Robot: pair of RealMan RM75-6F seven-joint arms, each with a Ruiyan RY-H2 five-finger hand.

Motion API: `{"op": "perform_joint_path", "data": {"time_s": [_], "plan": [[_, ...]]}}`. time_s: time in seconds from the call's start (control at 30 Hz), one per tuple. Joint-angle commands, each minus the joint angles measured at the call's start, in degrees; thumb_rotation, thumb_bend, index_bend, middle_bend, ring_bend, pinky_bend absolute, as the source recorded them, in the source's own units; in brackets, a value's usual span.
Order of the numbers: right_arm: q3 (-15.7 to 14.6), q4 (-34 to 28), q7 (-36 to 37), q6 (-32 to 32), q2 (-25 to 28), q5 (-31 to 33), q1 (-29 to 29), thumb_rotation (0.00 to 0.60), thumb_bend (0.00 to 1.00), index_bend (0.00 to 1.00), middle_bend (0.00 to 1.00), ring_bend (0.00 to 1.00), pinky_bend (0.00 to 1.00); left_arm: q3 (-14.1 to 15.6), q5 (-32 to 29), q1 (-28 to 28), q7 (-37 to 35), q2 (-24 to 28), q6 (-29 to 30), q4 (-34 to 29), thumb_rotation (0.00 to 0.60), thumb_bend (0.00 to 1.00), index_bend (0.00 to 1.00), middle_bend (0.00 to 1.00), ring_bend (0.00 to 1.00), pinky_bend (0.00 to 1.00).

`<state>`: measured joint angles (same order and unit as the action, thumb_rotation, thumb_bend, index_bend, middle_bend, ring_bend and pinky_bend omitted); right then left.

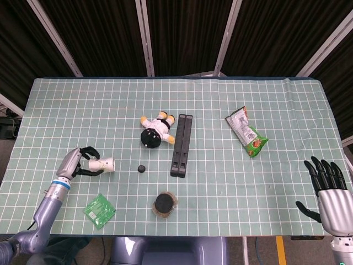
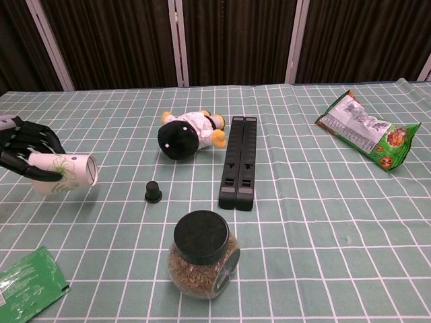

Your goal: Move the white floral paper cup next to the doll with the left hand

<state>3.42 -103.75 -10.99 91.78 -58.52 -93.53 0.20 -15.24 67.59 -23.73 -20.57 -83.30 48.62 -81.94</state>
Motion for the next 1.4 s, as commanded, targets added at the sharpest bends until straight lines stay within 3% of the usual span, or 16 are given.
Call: {"op": "perform_joint_path", "data": {"time_s": [0.03, 0.13, 0.17, 0.23, 0.37, 0.57, 0.67, 0.8, 1.0, 1.2, 1.4], "plan": [[0.2, 0.1, -0.2, -0.2, -0.1, 0.4, 0.1, 0.6, 0.0, 0.0, 0.0, 0.0, 0.0, 0.2, 0.2, -1.9, -3.9, -1.5, -3.0, 4.0, 0.6, 0.04, 0.4, 0.23, 0.18, 0.27], [0.3, 0.1, -0.2, -0.2, -0.1, 0.7, 0.1, 0.6, 0.0, 0.0, 0.0, 0.0, 0.0, 1.1, 2.6, -2.3, -3.8, -1.2, -2.8, 4.9, 0.6, 0.04, 0.17, 0.04, 0.02, 0.09], [0.3, 0.1, -0.2, -0.3, -0.2, 0.8, 0.2, 0.6, 0.0, 0.0, 0.0, 0.0, 0.0, 1.7, 3.9, -2.4, -3.4, -1.1, -2.2, 5.3, 0.6, 0.04, 0.08, 0.0, 0.0, 0.03], [0.3, 0.1, -0.2, -0.2, -0.1, 0.8, 0.1, 0.6, 0.0, 0.0, 0.0, 0.0, 0.0, 2.8, 8.8, -2.2, 1.1, -0.7, 3.6, 5.7, 0.6, 0.03, 0.01, 0.0, 0.0, 0.0], [0.2, 0.0, 0.0, -0.2, 0.0, 0.7, 0.2, 0.6, 0.0, 0.0, 0.0, 0.0, 0.0, 5.3, 13.8, -1.7, 13.1, 0.3, 10.3, 3.6, 0.6, 0.03, 0.0, 0.0, 0.0, 0.0], [-0.1, -0.3, 0.2, -0.2, 0.1, 0.0, 0.2, 0.6, 0.0, 0.0, 0.0, 0.0, 0.0, 8.5, 18.3, -2.3, 46.5, -0.8, 16.2, -1.1, 0.6, 0.03, 0.0, 0.0, 0.0, 0.0], [-0.2, -0.3, 0.4, -0.2, 0.2, -0.1, 0.3, 0.6, 0.0, 0.0, 0.0, 0.0, 0.0, 8.4, 16.4, -2.9, 60.8, -4.0, 16.6, -0.3, 0.6, 0.03, 0.0, 0.0, 0.0, 0.0], [-0.1, -0.2, 0.8, -0.3, 0.3, 0.2, 0.4, 0.6, 0.0, 0.0, 0.0, 0.0, 0.0, 7.4, 13.8, -4.6, 72.1, -8.1, 16.5, 2.8, 0.6, 0.03, 0.03, 0.0, 0.0, 0.0], [0.3, 0.0, 1.0, -0.5, 0.4, 1.0, 0.5, 0.6, 0.0, 0.0, 0.0, 0.0, 0.0, 6.7, 12.8, -7.8, 78.1, -12.4, 15.4, 9.5, 0.6, 0.03, 0.08, 0.0, 0.0, 0.0], [0.5, 0.1, 1.0, -0.9, 0.3, 1.9, 0.7, 0.6, 0.0, 0.0, 0.0, 0.0, 0.0, 7.1, 11.6, -9.2, 79.7, -14.8, 14.7, 13.2, 0.6, 0.03, 0.1, 0.0, 0.0, 0.0], [0.5, 0.3, 0.8, -1.3, 0.1, 2.5, 0.8, 0.6, 0.0, 0.0, 0.0, 0.0, 0.0, 8.5, 11.2, -9.3, 80.3, -16.2, 14.7, 16.5, 0.6, 0.03, 0.16, 0.06, 0.05, 0.09]]}}
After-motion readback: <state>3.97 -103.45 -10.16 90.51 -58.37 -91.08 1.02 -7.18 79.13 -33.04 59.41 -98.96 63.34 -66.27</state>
